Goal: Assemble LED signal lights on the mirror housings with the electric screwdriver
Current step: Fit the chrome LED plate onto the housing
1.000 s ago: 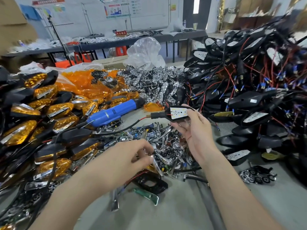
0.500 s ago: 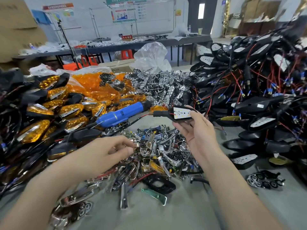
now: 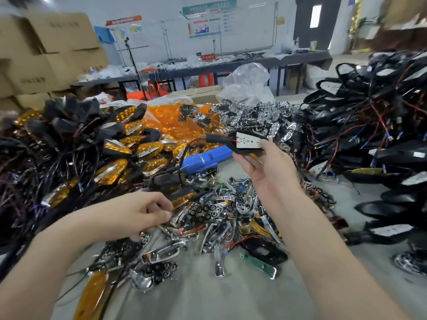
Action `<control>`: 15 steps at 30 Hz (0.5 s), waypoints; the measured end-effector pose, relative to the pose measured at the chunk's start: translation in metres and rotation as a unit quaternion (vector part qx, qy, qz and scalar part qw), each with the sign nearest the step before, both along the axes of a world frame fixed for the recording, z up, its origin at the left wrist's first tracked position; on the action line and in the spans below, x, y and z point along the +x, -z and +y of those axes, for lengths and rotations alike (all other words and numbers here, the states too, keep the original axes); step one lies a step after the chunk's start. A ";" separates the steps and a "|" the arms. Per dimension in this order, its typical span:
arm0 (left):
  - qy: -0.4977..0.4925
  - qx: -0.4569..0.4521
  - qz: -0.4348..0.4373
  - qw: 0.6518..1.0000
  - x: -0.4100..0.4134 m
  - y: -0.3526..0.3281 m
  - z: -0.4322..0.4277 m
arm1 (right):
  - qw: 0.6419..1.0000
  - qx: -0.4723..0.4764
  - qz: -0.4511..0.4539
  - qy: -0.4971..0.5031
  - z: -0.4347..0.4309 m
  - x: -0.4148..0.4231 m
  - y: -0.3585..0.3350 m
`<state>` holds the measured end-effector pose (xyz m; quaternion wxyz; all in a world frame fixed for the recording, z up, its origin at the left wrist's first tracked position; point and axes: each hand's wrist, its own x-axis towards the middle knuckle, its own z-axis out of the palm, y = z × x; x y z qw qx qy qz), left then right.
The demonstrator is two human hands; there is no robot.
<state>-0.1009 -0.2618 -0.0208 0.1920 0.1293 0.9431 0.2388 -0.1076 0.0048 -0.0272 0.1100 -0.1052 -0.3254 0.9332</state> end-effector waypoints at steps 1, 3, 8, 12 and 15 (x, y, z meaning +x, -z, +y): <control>-0.001 -0.006 -0.005 1.000 0.001 0.001 -0.002 | 1.000 -0.001 0.001 -0.002 -0.001 0.001 0.000; 0.005 -0.033 -0.013 0.999 0.002 0.004 -0.006 | 1.000 0.000 0.003 -0.003 -0.002 0.003 0.000; 0.014 -0.056 -0.018 0.998 0.006 0.008 -0.003 | 1.000 0.001 0.001 0.014 0.006 0.005 0.002; 0.033 -0.073 0.018 0.997 0.005 0.015 0.012 | 1.000 0.011 -0.002 0.029 0.019 0.007 0.009; 0.052 -0.062 0.044 0.996 0.003 0.019 0.026 | 0.999 0.020 -0.001 0.041 0.032 0.007 0.016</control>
